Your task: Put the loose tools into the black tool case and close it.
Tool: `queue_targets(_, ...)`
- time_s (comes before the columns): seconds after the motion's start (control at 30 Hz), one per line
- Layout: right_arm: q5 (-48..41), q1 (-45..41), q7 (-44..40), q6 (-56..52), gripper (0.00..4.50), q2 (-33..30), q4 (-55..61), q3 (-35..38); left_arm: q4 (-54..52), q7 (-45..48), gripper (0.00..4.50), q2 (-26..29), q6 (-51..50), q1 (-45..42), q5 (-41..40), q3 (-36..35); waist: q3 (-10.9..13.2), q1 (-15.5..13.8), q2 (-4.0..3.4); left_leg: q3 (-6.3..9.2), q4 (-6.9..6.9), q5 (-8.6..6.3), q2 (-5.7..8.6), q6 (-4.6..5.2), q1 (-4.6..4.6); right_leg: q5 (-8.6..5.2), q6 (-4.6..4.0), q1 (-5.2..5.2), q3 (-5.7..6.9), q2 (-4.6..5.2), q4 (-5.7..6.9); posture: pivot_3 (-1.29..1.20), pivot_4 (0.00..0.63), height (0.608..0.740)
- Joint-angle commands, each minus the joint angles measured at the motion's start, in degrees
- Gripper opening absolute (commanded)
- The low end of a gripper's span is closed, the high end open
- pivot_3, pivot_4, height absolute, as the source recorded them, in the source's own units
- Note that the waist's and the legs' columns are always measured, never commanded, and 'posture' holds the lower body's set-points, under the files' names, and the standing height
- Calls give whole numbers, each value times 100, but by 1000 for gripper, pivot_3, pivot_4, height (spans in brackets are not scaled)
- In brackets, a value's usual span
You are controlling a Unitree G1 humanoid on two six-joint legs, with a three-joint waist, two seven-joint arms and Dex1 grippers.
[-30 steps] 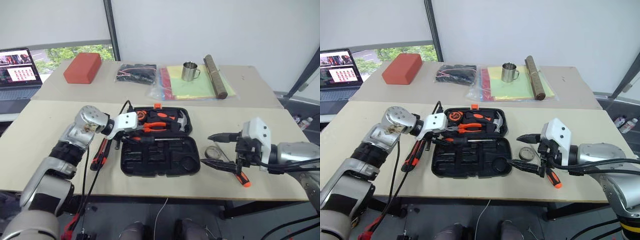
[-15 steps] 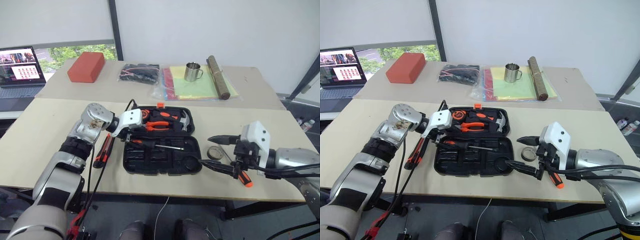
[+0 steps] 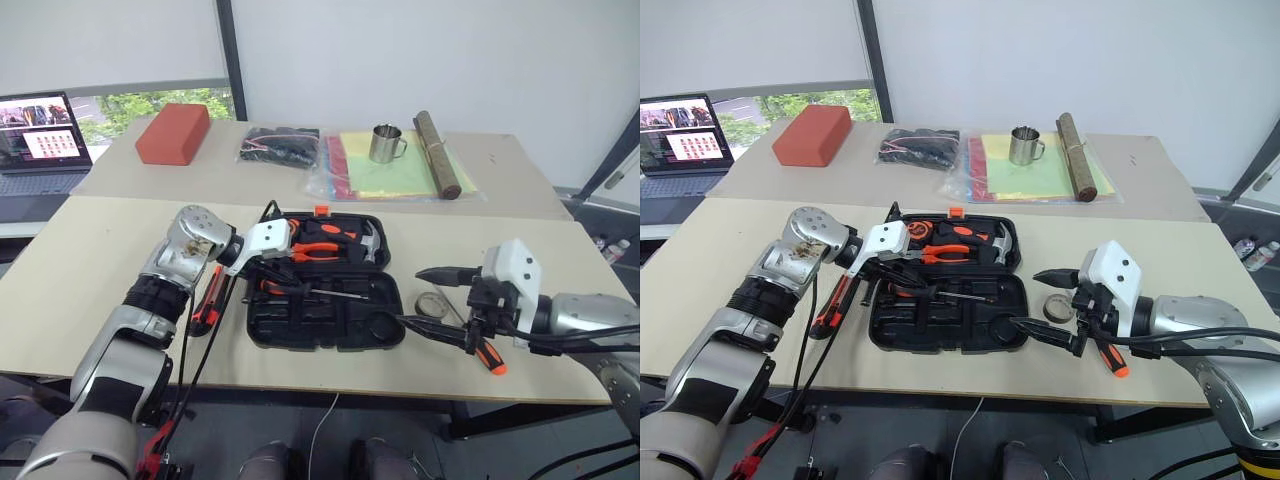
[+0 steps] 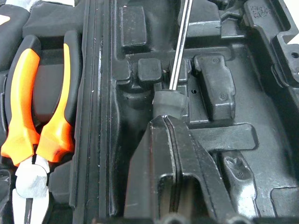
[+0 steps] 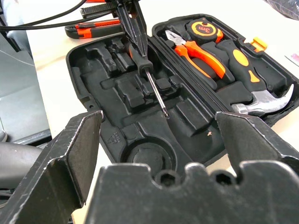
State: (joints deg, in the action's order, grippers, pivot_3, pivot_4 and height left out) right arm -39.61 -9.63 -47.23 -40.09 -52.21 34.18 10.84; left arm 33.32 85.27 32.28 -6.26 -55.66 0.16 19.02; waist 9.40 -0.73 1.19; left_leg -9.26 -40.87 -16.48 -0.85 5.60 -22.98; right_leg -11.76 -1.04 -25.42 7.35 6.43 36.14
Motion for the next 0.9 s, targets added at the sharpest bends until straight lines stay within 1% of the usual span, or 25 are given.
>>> queue_targets(0.03, -82, -29, 73, -14, 4500, 22, 107, 164, 37, -13, 1357, 12, 189, -194, 81, -28, 0, 1, 0, 0, 0, 0, 0, 0, 0, 0, 0, 0, 0, 0, 0, 0, 150, 736)
queue_targets(0.07, -88, -20, 82, -20, 4500, 28, 119, 166, 71, -56, 1824, 2, 248, -206, 141, 2, 0, 1, 0, 0, 0, 0, 0, 0, 0, 4, -7, 0, 0, 0, 1, 0, 150, 736)
queue_targets(0.17, -109, -13, 118, -46, 4500, 48, 151, 164, 110, 1, 2853, -13, 404, -172, 254, 95, 0, 1, 0, 0, 0, 0, 0, 0, 1, 4, -7, 0, -1, 0, 0, 0, 150, 736)
queue_targets(0.3, -121, -47, 183, -75, 4500, 94, 168, 146, 293, -133, 2853, -91, 540, -176, 432, 174, 0, -1, 0, 0, -1, 0, 0, 0, -1, 4, -7, 0, 1, 0, 1, 0, 150, 736)
queue_targets(0.4, -130, -72, 239, -97, 4500, 134, 181, 134, 563, -258, 1994, -206, 625, -269, 513, 171, 0, 0, 0, 0, -1, 0, 0, 0, 2, 4, -7, 2, 0, -1, 1, 0, 150, 736)
queue_targets(0.43, -127, -75, 250, -100, 4500, 142, 182, 131, 609, -236, 1769, -243, 550, -327, 465, 127, 0, 1, 0, 0, -2, 0, 0, 0, 1, 4, -7, 2, 1, -1, 2, 0, 150, 736)
queue_targets(0.47, -126, -76, 257, -102, 4500, 146, 183, 129, 644, -200, 1261, -269, 472, -385, 424, 89, 0, 0, 0, 0, -2, 0, 0, 0, 0, 4, -7, 1, 1, -2, 2, 0, 150, 736)
queue_targets(0.5, -129, -76, 263, -103, 4500, 147, 184, 128, 678, -181, 929, -285, 400, -439, 405, 64, 0, -3, 0, 0, -4, 0, 0, 1, -1, 4, -7, 1, 2, -1, 2, 0, 150, 736)
queue_targets(0.53, -142, -69, 275, -107, 4500, 152, 196, 133, 714, -170, 842, -291, 339, -496, 401, 49, 0, -4, 0, 0, -4, 0, 0, 1, -2, 4, -7, 1, 4, -2, 2, 0, 150, 736)
queue_targets(0.7, -172, -66, 320, -121, 4500, 196, 226, 125, 925, -316, 842, -339, 286, -677, 550, 114, 0, 4, 0, 0, -5, -1, 0, 3, -3, 4, -7, -1, 4, -3, 2, 0, 150, 736)
queue_targets(0.87, -176, -120, 361, -120, 4500, 224, 210, 98, 877, -289, 842, -353, 402, -578, 588, 183, 0, 2, 0, 0, -6, -1, 1, 3, -3, 5, -6, 0, 4, -3, 3, 0, 150, 736)
queue_targets(0.9, -176, -125, 366, -118, 4500, 223, 205, 97, 860, -290, 1342, -352, 385, -566, 585, 177, 0, 2, 0, 0, -6, -1, 0, 3, -3, 5, -6, 0, 4, -3, 4, 0, 150, 736)
